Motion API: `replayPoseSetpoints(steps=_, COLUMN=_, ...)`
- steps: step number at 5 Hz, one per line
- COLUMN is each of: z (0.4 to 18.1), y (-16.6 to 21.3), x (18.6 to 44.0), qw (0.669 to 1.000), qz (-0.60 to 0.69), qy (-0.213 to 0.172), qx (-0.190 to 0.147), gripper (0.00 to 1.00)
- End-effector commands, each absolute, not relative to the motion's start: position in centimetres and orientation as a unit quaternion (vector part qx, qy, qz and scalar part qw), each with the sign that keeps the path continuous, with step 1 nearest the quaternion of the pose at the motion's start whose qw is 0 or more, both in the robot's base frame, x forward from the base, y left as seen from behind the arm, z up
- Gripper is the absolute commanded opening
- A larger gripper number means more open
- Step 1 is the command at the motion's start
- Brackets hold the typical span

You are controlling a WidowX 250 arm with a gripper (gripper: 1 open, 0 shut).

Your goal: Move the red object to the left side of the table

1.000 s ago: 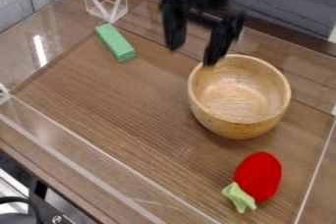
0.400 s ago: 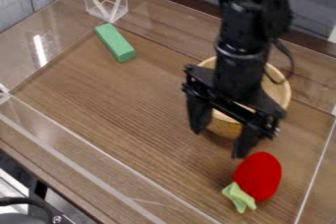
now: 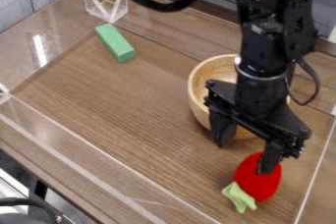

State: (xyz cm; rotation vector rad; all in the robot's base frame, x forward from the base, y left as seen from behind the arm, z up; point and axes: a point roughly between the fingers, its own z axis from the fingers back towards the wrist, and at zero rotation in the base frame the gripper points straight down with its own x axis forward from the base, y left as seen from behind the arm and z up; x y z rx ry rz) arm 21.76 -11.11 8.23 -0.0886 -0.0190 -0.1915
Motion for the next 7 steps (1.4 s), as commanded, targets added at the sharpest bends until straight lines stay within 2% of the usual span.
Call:
replayPoseSetpoints(steps=1, z=8.6, y=-12.0, x=22.0, qw=0.995, qz=-0.082, qy=-0.023, qx=-0.058, gripper=1.0)
replayPoseSetpoints(steps=2, z=8.3, y=-12.2, x=22.2, qw=0.996, qz=-0.062, qy=-0.025, qx=-0.066, gripper=1.0)
replayPoseSetpoints(steps=3, z=6.9, y=-11.5, x=22.5, qw=0.993, qz=-0.094, qy=-0.023, qx=-0.072, gripper=1.0)
replayPoseSetpoints(steps=5, z=6.2, y=-10.4, x=23.3, qw=0.987, qz=-0.13, qy=-0.042, qx=-0.081, gripper=1.0)
replayPoseSetpoints(steps=7, z=7.8, y=-11.4, x=24.1, qw=0.988, qz=-0.127, qy=-0.054, qx=-0.076, gripper=1.0)
